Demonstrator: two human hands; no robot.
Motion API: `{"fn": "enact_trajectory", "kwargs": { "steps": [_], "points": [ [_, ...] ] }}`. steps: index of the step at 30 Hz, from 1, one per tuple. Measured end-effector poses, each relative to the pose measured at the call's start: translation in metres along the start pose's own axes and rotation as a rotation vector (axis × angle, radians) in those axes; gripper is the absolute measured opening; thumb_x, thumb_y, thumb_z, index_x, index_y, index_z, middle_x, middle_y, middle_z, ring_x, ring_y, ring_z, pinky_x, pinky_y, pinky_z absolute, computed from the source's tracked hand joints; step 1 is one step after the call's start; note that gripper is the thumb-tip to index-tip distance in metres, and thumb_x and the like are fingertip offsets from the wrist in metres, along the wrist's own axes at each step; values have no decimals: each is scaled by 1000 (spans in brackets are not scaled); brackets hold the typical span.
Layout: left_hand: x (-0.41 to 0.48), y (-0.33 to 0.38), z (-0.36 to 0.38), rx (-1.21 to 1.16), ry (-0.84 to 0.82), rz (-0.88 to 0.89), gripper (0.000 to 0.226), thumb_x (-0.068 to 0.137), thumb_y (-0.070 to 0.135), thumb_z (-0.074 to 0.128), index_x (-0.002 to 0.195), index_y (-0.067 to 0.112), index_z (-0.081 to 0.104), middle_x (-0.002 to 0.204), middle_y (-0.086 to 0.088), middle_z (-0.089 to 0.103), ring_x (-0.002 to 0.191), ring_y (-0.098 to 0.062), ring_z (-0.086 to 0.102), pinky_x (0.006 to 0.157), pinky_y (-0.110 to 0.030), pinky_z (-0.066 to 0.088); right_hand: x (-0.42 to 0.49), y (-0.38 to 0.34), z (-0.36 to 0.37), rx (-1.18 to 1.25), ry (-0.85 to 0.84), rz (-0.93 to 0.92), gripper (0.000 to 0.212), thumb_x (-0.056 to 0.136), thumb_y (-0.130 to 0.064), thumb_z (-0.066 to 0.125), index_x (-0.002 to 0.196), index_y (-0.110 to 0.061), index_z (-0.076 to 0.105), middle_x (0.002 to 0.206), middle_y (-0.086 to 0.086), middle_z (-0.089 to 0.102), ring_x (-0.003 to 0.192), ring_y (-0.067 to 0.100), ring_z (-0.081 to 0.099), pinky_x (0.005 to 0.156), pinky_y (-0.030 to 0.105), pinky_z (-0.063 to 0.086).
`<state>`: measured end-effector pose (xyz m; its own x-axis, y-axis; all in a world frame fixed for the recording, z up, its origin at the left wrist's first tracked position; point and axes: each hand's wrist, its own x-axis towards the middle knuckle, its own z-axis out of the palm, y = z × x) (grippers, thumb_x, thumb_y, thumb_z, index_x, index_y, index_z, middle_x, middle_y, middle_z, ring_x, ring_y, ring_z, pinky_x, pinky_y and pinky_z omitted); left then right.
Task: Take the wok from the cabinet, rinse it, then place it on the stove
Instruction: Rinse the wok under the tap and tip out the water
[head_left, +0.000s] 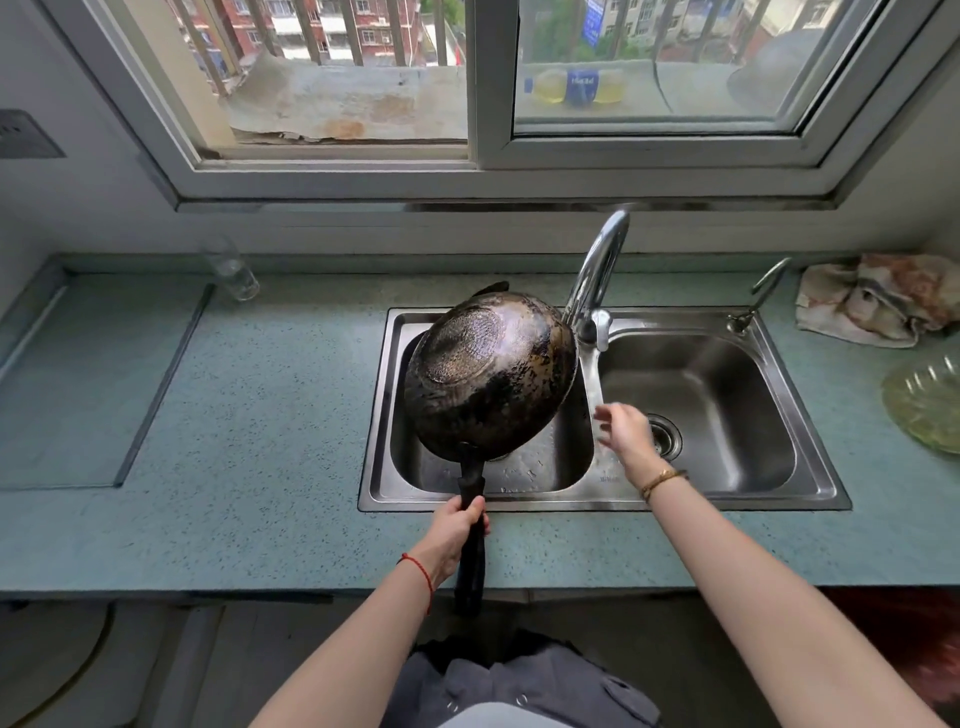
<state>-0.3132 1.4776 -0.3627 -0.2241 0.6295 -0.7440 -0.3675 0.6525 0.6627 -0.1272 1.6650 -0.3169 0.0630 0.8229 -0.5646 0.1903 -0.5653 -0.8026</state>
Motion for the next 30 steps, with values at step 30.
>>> {"fn": "enact_trajectory", "kwargs": {
  "steps": [30],
  "points": [
    [-1, -11, 44, 219, 190, 64, 12, 99, 23, 50, 96, 12, 55, 77, -3, 56, 72, -15, 53, 70, -26, 45, 59, -80, 6, 172, -158, 67, 55, 102, -43, 35, 148, -12, 39, 152, 3, 44, 137, 17, 43, 116, 48, 23]
  ]
}}
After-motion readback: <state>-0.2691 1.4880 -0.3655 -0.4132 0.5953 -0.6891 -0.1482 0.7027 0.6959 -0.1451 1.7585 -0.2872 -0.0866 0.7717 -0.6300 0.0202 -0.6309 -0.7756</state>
